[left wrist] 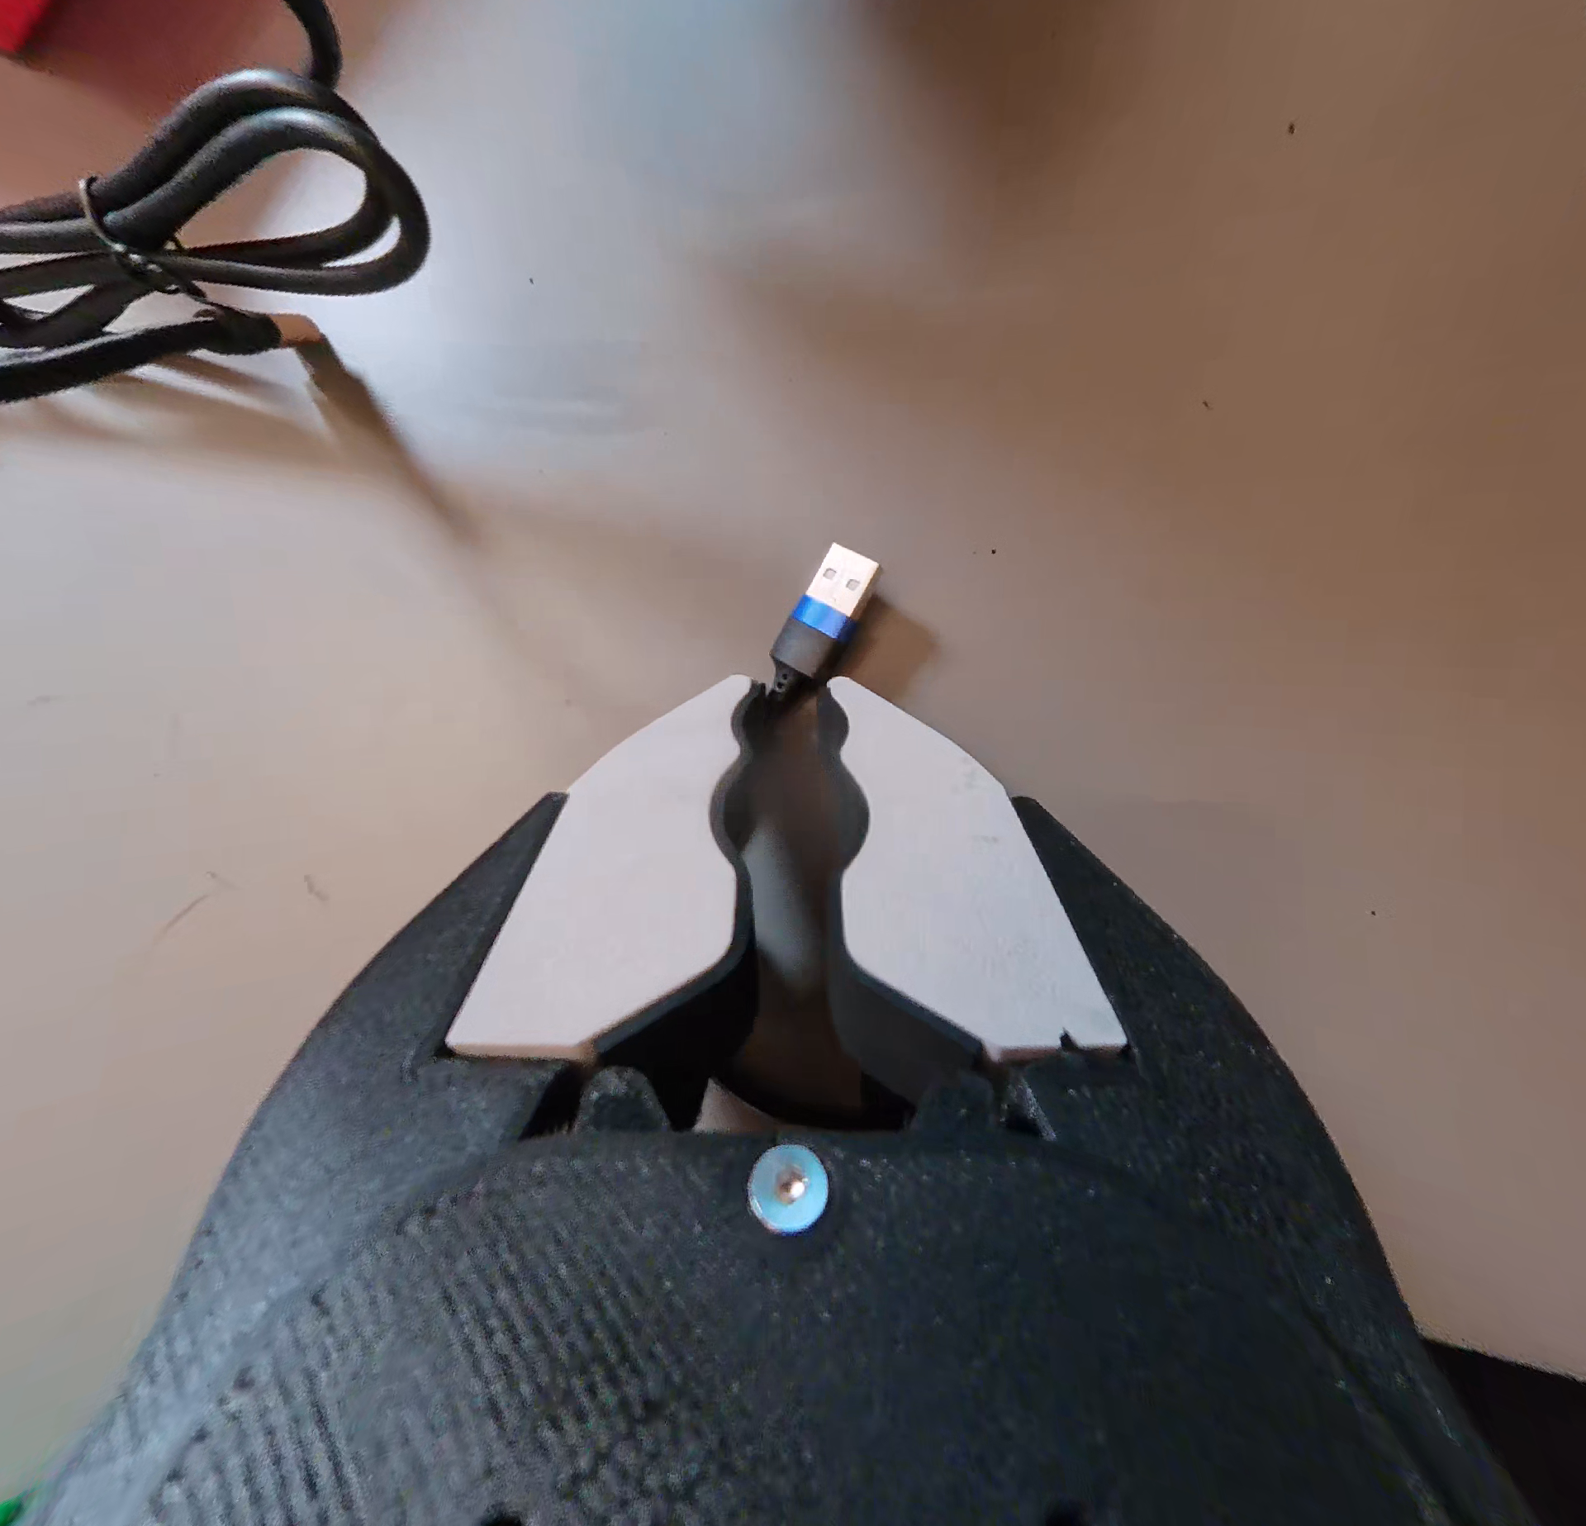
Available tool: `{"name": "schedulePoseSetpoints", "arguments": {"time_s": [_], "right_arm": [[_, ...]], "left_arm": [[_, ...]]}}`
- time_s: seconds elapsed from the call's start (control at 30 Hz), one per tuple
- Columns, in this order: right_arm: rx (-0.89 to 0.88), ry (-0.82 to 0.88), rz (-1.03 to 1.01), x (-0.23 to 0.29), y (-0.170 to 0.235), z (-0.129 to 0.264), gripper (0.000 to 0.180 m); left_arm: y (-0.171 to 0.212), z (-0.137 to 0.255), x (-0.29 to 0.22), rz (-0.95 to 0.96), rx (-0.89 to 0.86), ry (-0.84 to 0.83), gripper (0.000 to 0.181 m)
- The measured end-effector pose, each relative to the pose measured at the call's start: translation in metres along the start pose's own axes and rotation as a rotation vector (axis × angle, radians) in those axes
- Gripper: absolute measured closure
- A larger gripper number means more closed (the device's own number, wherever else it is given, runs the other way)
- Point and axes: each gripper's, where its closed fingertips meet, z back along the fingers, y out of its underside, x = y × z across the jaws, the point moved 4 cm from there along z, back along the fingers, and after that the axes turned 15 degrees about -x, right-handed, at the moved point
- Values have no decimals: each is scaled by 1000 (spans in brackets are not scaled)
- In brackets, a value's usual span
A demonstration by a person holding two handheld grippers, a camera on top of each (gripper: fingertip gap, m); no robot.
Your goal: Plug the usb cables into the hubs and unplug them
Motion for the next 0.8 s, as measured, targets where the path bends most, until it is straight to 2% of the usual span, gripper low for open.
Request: {"name": "schedulePoseSetpoints", "arguments": {"time_s": [0.17, 0.3, 0.47, 0.8], "right_arm": [[-52, -50, -44, 5, -5, 1, 116], [-83, -74, -76, 7, -8, 2, 116], [-78, -78, -91, 7, -6, 1, 116], [-65, -52, -89, 4, -4, 1, 116]], "left_arm": [[-5, 5, -1, 95, -71, 14, 174], [-21, 26, -5, 193, -251, 97, 175], [-42, 48, -17, 325, -479, 276, 174], [-49, 33, -15, 439, -670, 336, 175]]}}
